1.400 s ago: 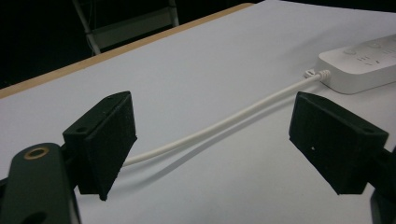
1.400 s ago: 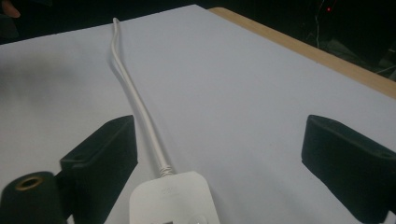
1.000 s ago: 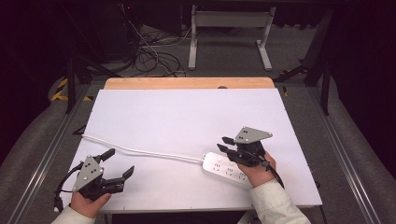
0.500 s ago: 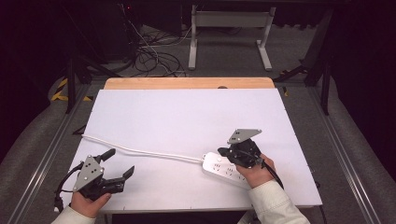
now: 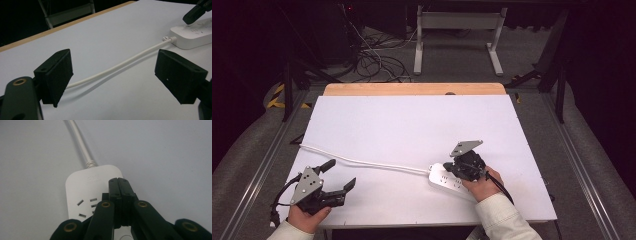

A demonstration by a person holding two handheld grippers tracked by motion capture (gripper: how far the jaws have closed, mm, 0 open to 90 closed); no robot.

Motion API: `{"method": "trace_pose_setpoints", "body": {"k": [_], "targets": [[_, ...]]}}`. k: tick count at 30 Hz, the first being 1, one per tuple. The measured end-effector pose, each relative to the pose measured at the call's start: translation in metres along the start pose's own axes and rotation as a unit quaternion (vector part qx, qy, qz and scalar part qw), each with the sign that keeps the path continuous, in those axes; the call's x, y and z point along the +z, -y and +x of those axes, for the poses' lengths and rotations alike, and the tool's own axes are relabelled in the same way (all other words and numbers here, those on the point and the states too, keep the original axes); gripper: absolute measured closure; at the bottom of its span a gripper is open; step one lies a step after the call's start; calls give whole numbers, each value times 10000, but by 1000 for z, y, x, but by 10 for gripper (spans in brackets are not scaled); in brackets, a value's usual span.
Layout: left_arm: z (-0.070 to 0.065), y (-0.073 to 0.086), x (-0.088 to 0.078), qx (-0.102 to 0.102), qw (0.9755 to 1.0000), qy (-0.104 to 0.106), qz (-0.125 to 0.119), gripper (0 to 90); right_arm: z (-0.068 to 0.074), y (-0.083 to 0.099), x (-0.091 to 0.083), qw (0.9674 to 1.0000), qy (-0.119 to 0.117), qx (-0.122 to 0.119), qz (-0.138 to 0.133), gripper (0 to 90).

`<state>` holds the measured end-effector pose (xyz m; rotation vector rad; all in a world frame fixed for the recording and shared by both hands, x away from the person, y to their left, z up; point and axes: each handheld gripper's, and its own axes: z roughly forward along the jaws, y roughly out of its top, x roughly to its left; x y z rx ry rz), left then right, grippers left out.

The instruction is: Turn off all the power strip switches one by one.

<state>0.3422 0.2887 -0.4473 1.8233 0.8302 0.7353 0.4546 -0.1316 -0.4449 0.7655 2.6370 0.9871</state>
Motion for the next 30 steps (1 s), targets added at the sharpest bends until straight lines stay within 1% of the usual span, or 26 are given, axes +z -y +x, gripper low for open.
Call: {"method": "trace_pose_setpoints", "body": {"k": [5,10,13,19,21,26,30], "targets": [[0,0,0,-12,10000,12,-2,153,1,1,3,10000,5,-11,68,900],[0,0,1,-8,10000,16,-4,153,1,2,3,10000,8,-1,79,900],[-1,0,0,-24,10000,15,-15,153,2,3,4,9999,45,31,106,900],[-1,-1,0,-19,10000,15,-18,153,2,4,5,9999,28,74,84,900],[-1,-1,0,-22,10000,19,-22,153,3,4,5,9999,60,27,107,900],[-1,-1,1,-16,10000,17,-22,153,2,3,5,9999,51,43,131,900],[-1,-1,1,-20,10000,19,-19,153,5,2,5,9998,94,-15,161,900]]}}
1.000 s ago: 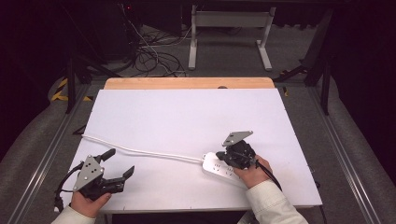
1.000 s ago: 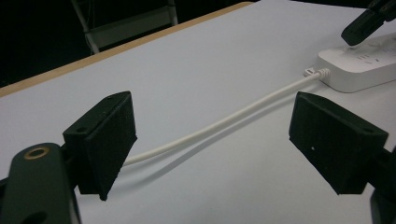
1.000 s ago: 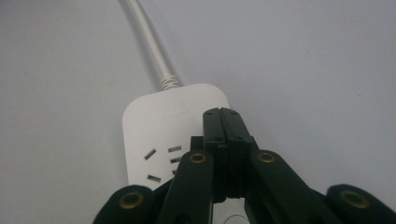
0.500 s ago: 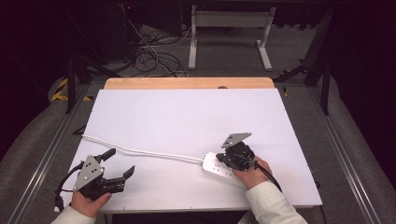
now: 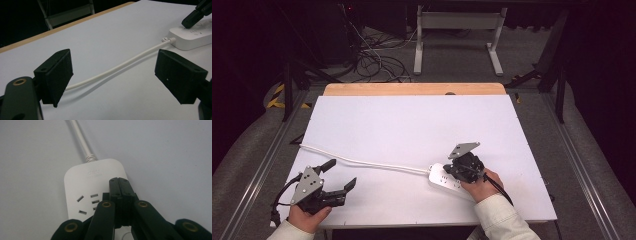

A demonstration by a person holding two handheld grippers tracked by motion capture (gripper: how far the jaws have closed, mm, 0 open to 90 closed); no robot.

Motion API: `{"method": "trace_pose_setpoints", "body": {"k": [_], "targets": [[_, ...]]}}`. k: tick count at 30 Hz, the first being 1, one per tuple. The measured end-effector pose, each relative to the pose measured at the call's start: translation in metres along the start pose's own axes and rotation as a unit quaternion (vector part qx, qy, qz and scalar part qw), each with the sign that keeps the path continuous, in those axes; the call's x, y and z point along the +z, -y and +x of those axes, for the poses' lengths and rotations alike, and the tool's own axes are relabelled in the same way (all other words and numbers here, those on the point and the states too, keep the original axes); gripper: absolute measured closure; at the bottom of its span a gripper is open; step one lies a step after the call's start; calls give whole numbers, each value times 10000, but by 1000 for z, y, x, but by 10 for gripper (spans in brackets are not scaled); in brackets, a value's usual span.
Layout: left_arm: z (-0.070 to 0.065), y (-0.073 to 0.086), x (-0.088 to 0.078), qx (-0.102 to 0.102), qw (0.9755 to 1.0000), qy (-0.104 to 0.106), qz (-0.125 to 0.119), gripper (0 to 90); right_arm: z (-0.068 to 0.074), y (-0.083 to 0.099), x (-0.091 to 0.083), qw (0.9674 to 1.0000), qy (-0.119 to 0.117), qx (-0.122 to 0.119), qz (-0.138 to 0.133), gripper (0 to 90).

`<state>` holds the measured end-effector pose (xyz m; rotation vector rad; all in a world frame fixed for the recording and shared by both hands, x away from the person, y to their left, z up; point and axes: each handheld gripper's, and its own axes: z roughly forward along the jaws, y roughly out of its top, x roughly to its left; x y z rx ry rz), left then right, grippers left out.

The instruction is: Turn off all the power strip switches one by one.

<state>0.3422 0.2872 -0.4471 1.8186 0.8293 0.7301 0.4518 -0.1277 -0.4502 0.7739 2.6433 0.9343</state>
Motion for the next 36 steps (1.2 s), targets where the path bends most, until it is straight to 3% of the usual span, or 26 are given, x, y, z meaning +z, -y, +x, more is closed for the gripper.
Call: {"method": "trace_pose_setpoints", "body": {"k": [20,26,36], "targets": [[0,-1,0,53,10000,4,-9,153,1,1,1,10000,58,26,-5,900],[1,0,0,11,10000,4,-21,153,3,2,-9,9992,79,-35,-382,900],[1,0,0,29,10000,3,-14,153,5,3,-33,9951,190,-24,-972,900]]}}
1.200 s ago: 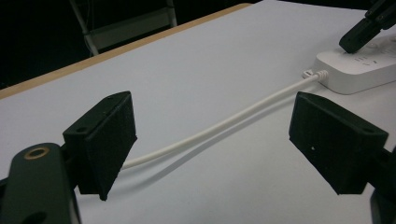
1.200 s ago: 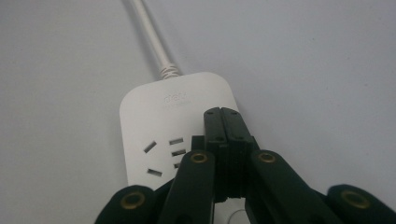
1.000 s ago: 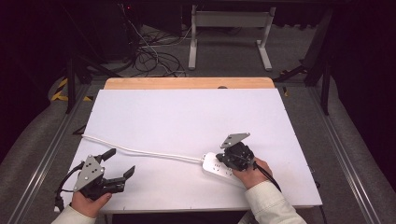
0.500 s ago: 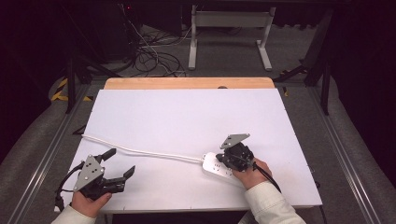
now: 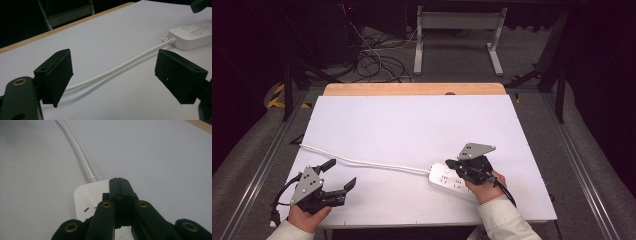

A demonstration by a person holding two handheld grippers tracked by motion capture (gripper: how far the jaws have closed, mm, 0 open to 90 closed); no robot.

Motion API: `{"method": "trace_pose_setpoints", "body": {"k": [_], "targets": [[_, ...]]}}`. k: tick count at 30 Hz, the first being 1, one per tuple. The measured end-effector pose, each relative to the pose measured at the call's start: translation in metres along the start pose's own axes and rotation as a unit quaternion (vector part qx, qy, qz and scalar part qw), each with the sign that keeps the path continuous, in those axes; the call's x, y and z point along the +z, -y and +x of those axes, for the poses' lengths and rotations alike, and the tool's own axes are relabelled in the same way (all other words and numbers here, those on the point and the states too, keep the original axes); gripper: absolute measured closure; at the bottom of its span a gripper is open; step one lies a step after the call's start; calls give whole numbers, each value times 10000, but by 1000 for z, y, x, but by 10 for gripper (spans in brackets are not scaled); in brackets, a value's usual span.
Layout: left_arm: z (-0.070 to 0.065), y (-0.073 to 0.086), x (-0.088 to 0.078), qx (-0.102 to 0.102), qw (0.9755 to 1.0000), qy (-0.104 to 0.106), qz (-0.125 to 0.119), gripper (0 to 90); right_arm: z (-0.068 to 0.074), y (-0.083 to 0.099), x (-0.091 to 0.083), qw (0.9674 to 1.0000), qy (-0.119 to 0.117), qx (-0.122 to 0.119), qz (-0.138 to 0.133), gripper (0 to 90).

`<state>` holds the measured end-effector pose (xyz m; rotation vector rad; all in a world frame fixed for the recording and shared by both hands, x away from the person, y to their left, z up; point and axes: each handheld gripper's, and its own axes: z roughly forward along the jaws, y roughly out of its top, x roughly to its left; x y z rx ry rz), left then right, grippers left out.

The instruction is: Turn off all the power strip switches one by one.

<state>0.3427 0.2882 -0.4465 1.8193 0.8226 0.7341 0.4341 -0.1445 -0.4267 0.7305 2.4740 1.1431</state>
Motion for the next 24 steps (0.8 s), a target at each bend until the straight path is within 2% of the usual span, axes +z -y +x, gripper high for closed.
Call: {"method": "trace_pose_setpoints", "body": {"k": [6,14,18,24], "targets": [[0,0,0,-41,10000,-14,-8,153,-9,12,-14,9998,133,121,118,900],[0,0,0,-36,10000,-13,1,153,-12,25,-21,9993,207,205,238,900],[0,0,0,-33,10000,-9,1,153,-14,31,-20,9990,226,248,307,900],[0,0,0,-35,10000,-7,-1,153,-12,34,-11,9987,111,265,412,900]]}}
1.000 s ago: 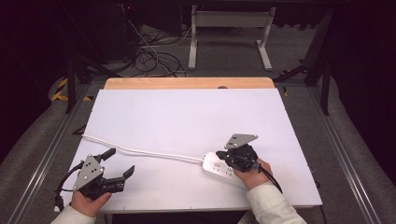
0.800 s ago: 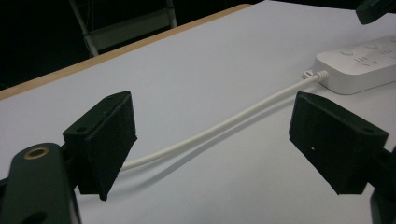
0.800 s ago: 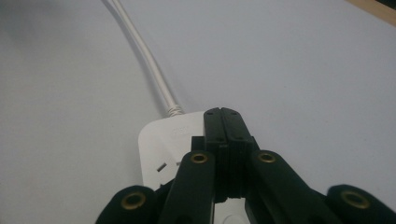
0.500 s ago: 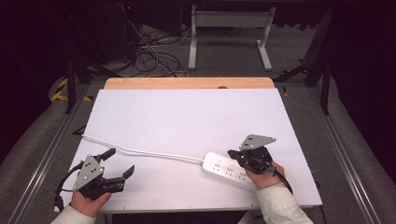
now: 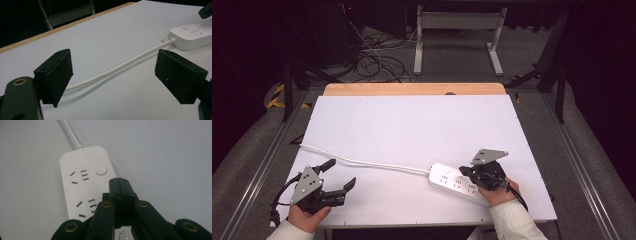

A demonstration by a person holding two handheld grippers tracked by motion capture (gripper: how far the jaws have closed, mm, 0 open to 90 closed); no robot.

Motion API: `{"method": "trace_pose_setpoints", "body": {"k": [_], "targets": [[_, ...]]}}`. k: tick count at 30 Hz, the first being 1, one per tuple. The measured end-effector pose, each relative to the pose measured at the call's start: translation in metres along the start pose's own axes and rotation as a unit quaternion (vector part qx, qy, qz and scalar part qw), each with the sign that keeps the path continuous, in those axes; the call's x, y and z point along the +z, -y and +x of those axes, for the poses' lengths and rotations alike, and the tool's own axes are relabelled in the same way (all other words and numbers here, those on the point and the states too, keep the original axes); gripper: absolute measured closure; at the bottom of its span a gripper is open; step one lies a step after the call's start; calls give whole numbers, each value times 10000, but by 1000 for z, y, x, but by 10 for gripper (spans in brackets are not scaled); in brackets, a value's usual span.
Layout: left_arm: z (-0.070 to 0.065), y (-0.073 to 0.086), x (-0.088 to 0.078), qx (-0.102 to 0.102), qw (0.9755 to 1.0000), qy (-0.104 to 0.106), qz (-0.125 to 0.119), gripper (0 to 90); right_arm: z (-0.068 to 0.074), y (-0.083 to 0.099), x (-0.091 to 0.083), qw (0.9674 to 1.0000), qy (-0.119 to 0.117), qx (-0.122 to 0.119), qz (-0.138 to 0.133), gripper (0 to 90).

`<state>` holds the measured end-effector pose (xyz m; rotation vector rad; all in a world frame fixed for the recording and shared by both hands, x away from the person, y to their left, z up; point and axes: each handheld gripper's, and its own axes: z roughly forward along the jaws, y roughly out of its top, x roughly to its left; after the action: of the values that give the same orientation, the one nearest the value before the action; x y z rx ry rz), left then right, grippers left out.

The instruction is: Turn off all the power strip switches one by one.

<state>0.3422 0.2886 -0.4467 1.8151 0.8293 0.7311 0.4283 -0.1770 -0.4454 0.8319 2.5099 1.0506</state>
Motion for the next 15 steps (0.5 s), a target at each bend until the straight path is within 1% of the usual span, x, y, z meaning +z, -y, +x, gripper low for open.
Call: {"method": "trace_pose_setpoints", "body": {"k": [6,11,15], "targets": [[0,0,0,10,10000,-2,6,153,1,1,8,9999,-56,-9,155,900],[0,0,0,10,10000,1,9,153,1,1,11,9998,-78,-9,196,900],[-1,0,0,14,10000,-2,10,153,3,1,12,9996,-25,-92,274,900]]}}
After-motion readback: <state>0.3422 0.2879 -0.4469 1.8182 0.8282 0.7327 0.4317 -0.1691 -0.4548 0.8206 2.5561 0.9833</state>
